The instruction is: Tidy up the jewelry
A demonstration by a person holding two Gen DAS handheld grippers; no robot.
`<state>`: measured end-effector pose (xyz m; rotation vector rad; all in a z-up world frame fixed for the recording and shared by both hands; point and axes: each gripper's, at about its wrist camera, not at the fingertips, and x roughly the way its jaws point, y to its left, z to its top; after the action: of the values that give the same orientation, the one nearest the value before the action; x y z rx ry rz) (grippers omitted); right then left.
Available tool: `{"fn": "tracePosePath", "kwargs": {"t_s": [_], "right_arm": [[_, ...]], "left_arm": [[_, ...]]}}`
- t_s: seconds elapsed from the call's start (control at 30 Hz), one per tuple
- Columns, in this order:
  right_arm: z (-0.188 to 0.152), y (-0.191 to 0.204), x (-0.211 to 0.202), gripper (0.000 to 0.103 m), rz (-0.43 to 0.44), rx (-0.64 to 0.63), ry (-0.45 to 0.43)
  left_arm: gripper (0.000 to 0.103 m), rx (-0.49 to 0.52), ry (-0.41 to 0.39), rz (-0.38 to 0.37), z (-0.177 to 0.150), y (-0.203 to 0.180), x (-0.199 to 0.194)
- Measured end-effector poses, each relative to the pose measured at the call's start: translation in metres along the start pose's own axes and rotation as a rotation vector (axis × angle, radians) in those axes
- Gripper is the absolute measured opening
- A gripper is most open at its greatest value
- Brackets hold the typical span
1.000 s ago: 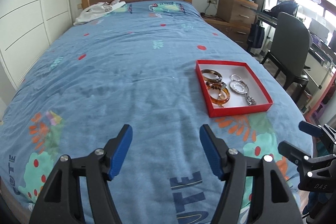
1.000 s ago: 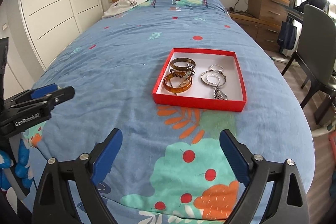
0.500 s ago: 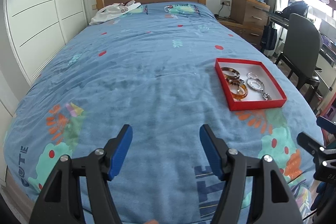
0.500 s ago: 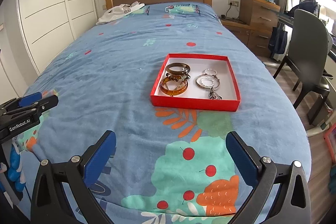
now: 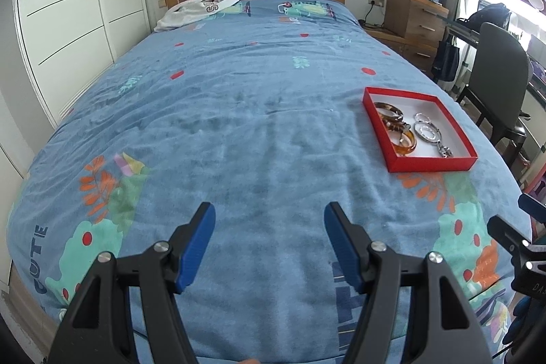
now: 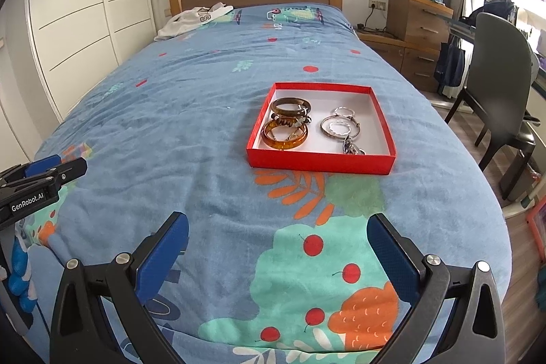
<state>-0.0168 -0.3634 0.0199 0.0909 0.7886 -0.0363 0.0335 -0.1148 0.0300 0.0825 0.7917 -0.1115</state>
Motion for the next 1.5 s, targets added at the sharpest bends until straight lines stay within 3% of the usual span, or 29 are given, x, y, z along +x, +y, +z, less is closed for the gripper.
{"fn": "tracePosePath", "kwargs": {"t_s": [0.9,1.5], "right_arm": [[-0.015,-0.005,0.029,0.102,-0.017,0.011,0.068],[-0.015,-0.006,0.029,0.102,-0.012,0.006,0.065]], "left_arm": [[0.065,-0.032,0.074,0.002,-0.016,0.015,0.03],[0.065,-0.035,0.081,0.003,-0.019,0.017,0.032]]}}
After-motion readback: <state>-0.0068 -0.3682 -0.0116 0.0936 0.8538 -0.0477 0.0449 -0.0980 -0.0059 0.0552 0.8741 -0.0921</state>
